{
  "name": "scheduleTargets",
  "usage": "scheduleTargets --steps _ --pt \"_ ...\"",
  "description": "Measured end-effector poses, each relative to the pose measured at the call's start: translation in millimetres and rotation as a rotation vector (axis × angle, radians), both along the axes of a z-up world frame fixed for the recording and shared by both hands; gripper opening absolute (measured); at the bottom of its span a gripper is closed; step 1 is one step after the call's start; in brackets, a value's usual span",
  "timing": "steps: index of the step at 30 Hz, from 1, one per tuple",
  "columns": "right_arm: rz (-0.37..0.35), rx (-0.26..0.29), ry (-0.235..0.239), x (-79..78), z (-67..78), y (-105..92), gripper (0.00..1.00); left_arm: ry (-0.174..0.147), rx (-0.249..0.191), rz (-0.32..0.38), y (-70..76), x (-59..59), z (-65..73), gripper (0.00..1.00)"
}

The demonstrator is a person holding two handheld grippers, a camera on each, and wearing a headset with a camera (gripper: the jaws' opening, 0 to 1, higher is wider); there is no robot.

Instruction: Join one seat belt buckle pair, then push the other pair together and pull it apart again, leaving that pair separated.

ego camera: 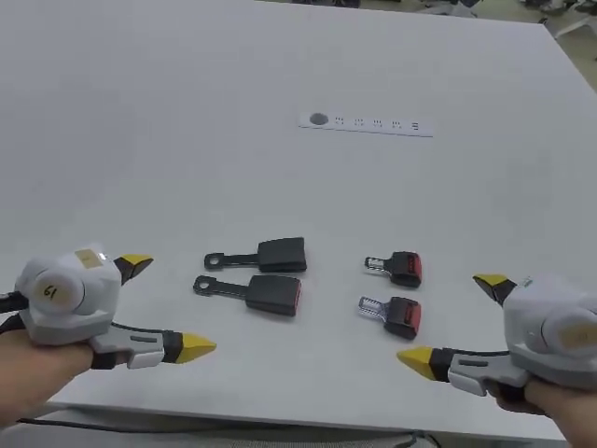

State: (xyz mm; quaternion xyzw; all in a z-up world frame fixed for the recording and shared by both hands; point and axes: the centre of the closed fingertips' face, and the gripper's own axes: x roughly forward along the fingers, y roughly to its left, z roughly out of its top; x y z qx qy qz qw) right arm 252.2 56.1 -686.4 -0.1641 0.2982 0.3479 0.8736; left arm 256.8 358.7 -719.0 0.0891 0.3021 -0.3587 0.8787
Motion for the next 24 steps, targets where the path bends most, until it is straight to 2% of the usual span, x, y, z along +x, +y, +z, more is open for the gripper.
scheduleTargets --steps 9,15,24 --pt "0.004 -0.027 -0.018 0.5 -0.1 -0.9 0.9 0.011 0.002 -0.009 -0.6 -2.2 -3.3 1.0" --pt "0.01 -0.024 -0.014 -1.1 -0.7 0.6 0.93 0.014 0.008 -0.015 -2.9 -4.3 -2.9 1.0" --pt "0.02 -0.014 0.012 -3.7 -3.3 0.0 0.91 0.027 0.026 -0.052 -9.1 -10.6 -5.3 0.99"
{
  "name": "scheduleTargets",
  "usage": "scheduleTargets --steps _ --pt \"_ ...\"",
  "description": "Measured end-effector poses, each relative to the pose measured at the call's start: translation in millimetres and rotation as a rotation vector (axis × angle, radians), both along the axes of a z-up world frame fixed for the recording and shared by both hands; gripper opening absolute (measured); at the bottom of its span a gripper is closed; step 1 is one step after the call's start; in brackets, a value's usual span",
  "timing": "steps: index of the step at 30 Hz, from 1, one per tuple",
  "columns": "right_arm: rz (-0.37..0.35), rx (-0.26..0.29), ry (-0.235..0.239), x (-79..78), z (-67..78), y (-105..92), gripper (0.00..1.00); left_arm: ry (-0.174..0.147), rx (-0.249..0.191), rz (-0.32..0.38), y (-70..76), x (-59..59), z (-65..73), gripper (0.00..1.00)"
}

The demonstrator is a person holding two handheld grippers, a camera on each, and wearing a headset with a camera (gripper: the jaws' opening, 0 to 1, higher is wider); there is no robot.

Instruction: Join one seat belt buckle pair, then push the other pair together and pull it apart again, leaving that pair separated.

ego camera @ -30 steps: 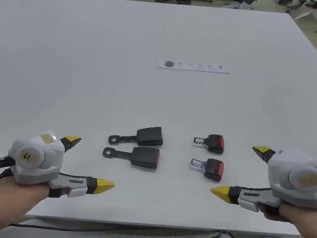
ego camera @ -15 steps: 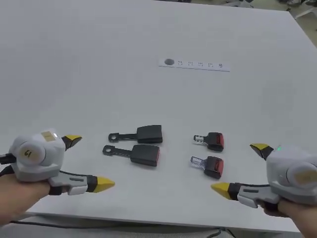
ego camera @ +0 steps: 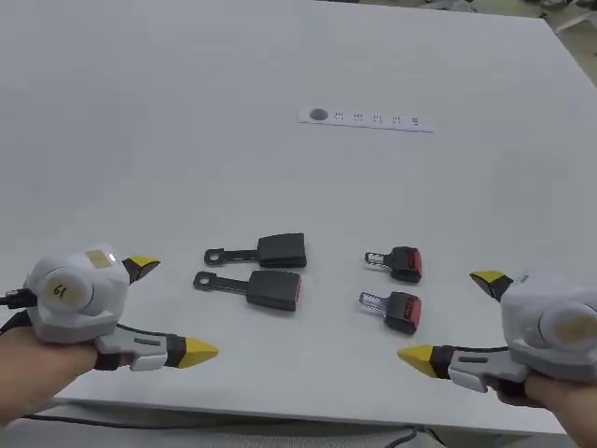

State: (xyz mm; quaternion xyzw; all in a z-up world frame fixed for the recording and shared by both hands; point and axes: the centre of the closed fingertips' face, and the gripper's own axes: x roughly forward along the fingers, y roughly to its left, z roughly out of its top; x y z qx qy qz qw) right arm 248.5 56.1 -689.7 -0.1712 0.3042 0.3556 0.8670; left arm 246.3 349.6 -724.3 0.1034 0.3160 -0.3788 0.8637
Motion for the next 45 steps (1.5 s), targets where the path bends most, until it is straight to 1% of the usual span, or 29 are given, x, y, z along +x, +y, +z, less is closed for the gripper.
scheduleTargets --steps 4,6,8,11,12,14,16,20,24,26,27,29,30,31,32,34,35,38,39,40,45 --pt "0.005 -0.006 0.003 1.0 0.2 -0.1 0.89 -0.002 0.004 -0.018 -1.2 -1.1 0.0 0.97" --pt "0.016 -0.004 0.007 1.1 0.8 1.3 0.86 -0.002 0.011 -0.031 -3.9 -2.1 -0.3 0.97" --pt "0.031 -0.009 0.001 2.0 1.4 1.8 0.84 0.0 0.025 -0.051 -8.5 -4.7 -0.7 0.96" --pt "0.053 -0.017 -0.011 4.1 1.4 1.6 0.82 -0.001 0.04 -0.08 -9.7 -5.7 -0.9 0.95" --pt "0.058 -0.02 -0.012 4.1 1.0 1.4 0.82 -0.005 0.05 -0.094 -11.1 -3.2 -0.6 0.94" --pt "0.072 -0.021 -0.011 3.6 0.2 1.7 0.79 -0.005 0.057 -0.105 -13.6 -0.2 0.6 0.94" --pt "0.091 -0.031 -0.014 3.1 0.1 1.6 0.78 -0.016 0.067 -0.123 -18.3 4.4 5.5 0.94" --pt "0.13 -0.054 -0.015 1.7 -1.3 1.4 0.74 -0.026 0.099 -0.171 -26.3 10.3 4.5 0.93" --pt "0.154 -0.058 -0.013 2.2 -2.6 2.9 0.68 -0.03 0.109 -0.21 -35.5 15.6 4.1 0.91" --pt "0.167 -0.069 -0.011 3.3 -4.4 3.3 0.66 -0.03 0.112 -0.227 -40.7 17.4 3.5 0.9" --pt "0.179 -0.075 -0.005 3.1 -5.7 4.0 0.65 -0.035 0.114 -0.247 -43.1 17.4 2.8 0.88" --pt "0.188 -0.083 -0.006 4.1 -6.5 5.0 0.63 -0.04 0.119 -0.287 -46.8 16.0 0.9 0.79" --pt "0.202 -0.09 0.001 5.5 -9.3 5.8 0.63 -0.041 0.129 -0.297 -48.6 17.0 -3.4 0.78" --pt "0.203 -0.09 0.002 5.8 -9.7 5.9 0.63 -0.039 0.131 -0.299 -49.1 17.0 -4.1 0.78" --pt "0.207 -0.094 0.004 8.3 -11.6 6.1 0.62 -0.022 0.142 -0.322 -55.0 15.2 -7.3 0.78" --pt "0.226 -0.099 0.013 9.7 -13.2 8.5 0.6 -0.023 0.16 -0.345 -55.4 17.1 -10.6 0.78" --pt "0.23 -0.103 0.012 11.1 -14.0 8.9 0.6 -0.022 0.164 -0.35 -57.5 16.8 -9.9 0.78" --pt "0.237 -0.1 0.027 14.7 -16.9 10.1 0.58 -0.018 0.162 -0.357 -61.6 20.7 -10.8 0.78" --pt "0.23 -0.104 0.031 16.2 -17.7 11.0 0.59 -0.017 0.161 -0.358 -62.5 22.2 -11.1 0.78" --pt "0.243 -0.109 0.033 16.1 -18.6 12.4 0.58 -0.016 0.162 -0.361 -63.8 24.4 -11.8 0.78" --pt "0.267 -0.13 0.051 20.1 -25.3 12.9 0.55 0.008 0.158 -0.396 -72.5 29.1 -13.2 0.72"
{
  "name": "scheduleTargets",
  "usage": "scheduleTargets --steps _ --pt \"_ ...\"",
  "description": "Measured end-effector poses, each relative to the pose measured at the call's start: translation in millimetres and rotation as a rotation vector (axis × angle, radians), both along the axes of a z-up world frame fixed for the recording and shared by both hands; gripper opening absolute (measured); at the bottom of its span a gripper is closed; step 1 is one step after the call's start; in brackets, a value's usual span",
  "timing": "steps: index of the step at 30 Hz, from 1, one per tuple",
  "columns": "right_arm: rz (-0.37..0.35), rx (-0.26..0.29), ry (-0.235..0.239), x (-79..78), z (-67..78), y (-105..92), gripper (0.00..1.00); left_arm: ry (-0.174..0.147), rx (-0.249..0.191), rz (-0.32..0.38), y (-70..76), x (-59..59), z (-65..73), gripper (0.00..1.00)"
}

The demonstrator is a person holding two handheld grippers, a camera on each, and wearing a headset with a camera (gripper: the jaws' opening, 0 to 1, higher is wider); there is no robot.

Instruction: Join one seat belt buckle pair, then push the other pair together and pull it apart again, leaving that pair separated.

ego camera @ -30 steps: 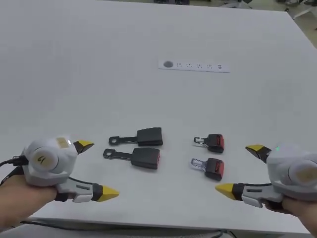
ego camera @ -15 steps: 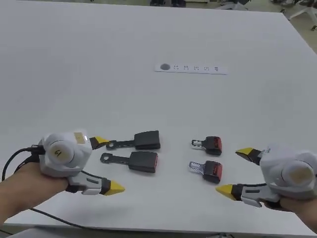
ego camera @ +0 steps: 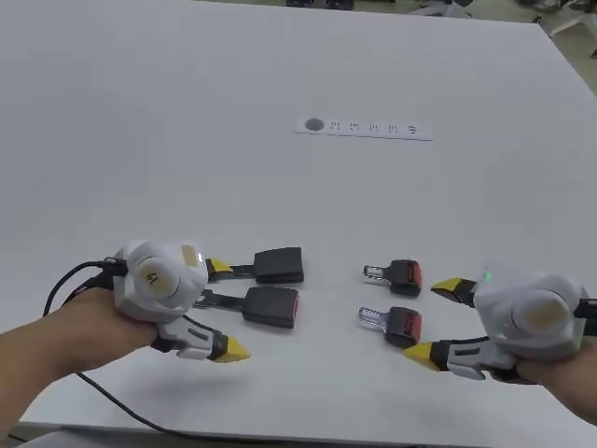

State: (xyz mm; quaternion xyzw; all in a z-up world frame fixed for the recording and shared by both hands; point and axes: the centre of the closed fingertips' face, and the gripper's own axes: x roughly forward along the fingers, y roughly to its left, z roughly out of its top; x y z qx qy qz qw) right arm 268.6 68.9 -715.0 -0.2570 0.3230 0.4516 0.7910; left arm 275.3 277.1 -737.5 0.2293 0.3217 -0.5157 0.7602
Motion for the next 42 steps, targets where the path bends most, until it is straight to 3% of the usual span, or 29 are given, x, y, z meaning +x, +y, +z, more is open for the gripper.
scheduleTargets --steps 9,14,22,28,34,42 --pt "0.065 -0.058 0.028 6.2 -14.8 -2.3 0.51 0.029 0.014 -0.059 -14.9 10.7 -4.6 0.55" --pt "0.088 -0.063 0.05 13.1 -20.7 -0.5 0.48 0.041 0.019 -0.091 -18.7 18.4 -10.5 0.55" --pt "0.164 -0.085 0.133 10.2 -34.3 3.8 0.43 0.071 0.043 -0.164 -27.5 16.6 -15.0 0.5" --pt "0.197 -0.117 0.147 11.8 -42.4 1.7 0.43 0.068 0.081 -0.207 -30.7 16.4 -20.0 0.5" --pt "0.24 -0.135 0.176 12.8 -59.3 1.7 0.38 0.072 0.095 -0.234 -34.4 14.3 -22.7 0.48" --pt "0.278 -0.162 0.19 11.2 -62.5 2.1 0.34 0.064 0.144 -0.281 -31.6 11.9 -29.5 0.43"
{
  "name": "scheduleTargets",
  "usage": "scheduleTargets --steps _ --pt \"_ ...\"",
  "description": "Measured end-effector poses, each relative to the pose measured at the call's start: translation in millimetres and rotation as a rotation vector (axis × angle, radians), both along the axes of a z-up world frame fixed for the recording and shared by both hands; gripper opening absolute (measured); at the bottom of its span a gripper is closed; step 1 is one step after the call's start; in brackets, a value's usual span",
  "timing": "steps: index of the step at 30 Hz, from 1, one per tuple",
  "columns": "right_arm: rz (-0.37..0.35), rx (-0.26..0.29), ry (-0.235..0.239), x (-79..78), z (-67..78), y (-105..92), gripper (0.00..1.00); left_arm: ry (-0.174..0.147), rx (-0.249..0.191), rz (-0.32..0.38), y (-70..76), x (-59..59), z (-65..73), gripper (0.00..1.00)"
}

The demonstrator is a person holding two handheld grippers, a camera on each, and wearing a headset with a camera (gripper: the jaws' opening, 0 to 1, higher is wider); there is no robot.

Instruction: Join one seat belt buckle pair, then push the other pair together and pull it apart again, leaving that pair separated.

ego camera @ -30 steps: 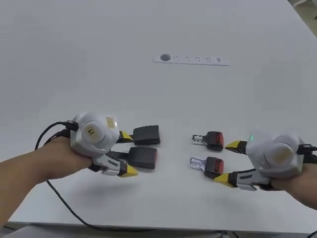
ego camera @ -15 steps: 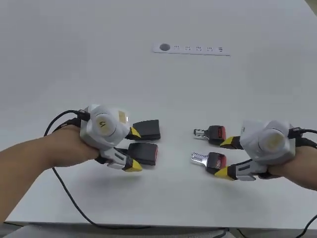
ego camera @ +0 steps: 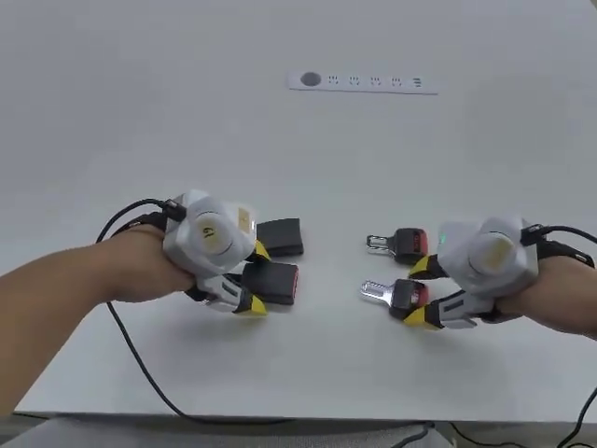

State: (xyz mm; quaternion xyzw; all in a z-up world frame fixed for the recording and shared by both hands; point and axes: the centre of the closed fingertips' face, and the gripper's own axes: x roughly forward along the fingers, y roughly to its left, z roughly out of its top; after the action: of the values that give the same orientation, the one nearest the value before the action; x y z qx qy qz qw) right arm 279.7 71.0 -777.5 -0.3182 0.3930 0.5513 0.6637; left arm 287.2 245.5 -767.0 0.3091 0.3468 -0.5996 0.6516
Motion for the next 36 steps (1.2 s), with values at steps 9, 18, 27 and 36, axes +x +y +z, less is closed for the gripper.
scheduleTargets --steps 9,18,27,36 --pt "0.058 -0.035 -0.002 -4.1 -0.7 1.7 0.33 -0.034 0.042 -0.023 3.8 5.9 -7.1 0.38" --pt "0.138 -0.061 -0.002 1.4 -3.0 2.0 0.33 -0.034 0.043 -0.003 2.9 6.0 -6.9 0.37" --pt "0.15 -0.048 -0.002 1.6 -3.1 4.1 0.32 -0.033 0.067 0.004 4.1 5.3 -7.8 0.35" --pt "0.107 -0.071 0.009 2.2 -3.3 9.9 0.32 -0.022 0.052 0.016 2.8 2.3 -7.2 0.35"
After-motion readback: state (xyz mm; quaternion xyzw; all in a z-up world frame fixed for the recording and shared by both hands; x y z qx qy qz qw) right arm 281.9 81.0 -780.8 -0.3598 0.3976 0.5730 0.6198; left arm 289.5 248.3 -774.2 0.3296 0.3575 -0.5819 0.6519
